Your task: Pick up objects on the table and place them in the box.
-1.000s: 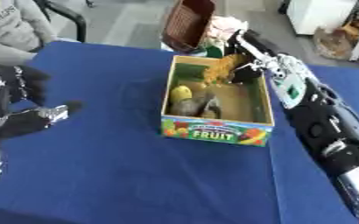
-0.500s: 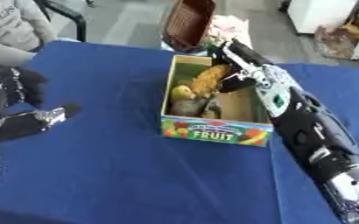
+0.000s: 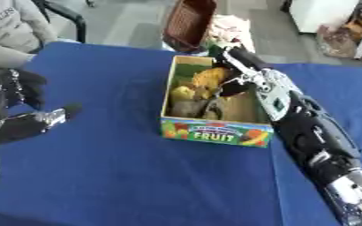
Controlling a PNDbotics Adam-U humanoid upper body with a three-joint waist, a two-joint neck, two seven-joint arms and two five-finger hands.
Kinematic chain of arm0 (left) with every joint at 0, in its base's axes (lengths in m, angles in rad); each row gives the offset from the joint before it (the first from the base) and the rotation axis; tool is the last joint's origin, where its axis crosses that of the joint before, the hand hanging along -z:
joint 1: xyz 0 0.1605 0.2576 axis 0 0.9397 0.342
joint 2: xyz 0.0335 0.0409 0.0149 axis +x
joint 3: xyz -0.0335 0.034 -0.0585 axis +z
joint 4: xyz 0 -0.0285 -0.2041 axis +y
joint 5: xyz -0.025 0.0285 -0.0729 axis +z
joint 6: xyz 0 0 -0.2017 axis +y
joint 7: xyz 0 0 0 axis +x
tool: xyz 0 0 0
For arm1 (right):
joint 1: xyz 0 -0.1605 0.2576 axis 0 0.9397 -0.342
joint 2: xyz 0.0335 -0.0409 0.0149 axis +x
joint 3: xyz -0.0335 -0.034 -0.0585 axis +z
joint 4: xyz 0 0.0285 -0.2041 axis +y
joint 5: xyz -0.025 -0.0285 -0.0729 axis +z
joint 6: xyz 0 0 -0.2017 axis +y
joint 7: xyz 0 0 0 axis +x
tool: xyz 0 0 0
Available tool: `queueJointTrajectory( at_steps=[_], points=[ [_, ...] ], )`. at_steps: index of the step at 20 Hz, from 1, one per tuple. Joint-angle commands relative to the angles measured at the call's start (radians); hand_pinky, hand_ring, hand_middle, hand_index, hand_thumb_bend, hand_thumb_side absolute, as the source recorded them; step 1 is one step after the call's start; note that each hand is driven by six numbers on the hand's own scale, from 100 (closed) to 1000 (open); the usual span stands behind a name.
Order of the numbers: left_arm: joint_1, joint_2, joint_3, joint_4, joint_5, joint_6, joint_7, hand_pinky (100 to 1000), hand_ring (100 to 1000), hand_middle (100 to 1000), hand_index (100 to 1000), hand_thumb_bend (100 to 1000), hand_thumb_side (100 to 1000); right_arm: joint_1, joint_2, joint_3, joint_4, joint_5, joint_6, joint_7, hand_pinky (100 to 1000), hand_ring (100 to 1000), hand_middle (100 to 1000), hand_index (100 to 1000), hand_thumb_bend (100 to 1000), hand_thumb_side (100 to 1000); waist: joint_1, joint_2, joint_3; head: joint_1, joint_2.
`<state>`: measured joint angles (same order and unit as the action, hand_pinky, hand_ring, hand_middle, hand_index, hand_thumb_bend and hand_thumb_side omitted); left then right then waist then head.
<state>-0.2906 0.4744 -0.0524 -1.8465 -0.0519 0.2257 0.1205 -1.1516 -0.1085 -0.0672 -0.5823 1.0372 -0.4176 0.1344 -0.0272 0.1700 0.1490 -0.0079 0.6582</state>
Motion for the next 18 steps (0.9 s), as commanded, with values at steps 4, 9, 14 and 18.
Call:
queueJointTrajectory(
  at_steps=[4,9,14,18],
  points=[
    [-0.007,0.012,0.007,-0.014,-0.001,-0.001,-0.005,465,453,426,590,826,190,-0.01,-0.015,-0.002,0.026,0.024,0.015,0.068,125,378,418,587,399,100,0.007,-0.012,-0.002,-0.003,-0.006],
    [-0.004,0.012,0.008,-0.012,-0.002,0.0,-0.007,465,453,426,590,826,190,-0.009,-0.026,0.0,0.064,0.028,0.014,0.154,426,633,604,750,475,274,0.007,-0.013,-0.006,-0.002,-0.007],
    [-0.002,0.013,0.009,-0.01,-0.003,-0.001,-0.006,465,453,425,589,826,190,-0.012,-0.038,-0.013,0.056,-0.003,0.017,0.242,664,793,731,825,535,379,0.006,-0.014,-0.011,0.0,-0.009],
    [-0.001,0.014,0.01,-0.009,-0.003,-0.001,-0.007,464,453,425,589,826,191,-0.012,-0.043,-0.017,0.033,-0.032,0.025,0.281,688,808,744,833,548,396,0.006,-0.015,-0.013,0.0,-0.01]
  ],
)
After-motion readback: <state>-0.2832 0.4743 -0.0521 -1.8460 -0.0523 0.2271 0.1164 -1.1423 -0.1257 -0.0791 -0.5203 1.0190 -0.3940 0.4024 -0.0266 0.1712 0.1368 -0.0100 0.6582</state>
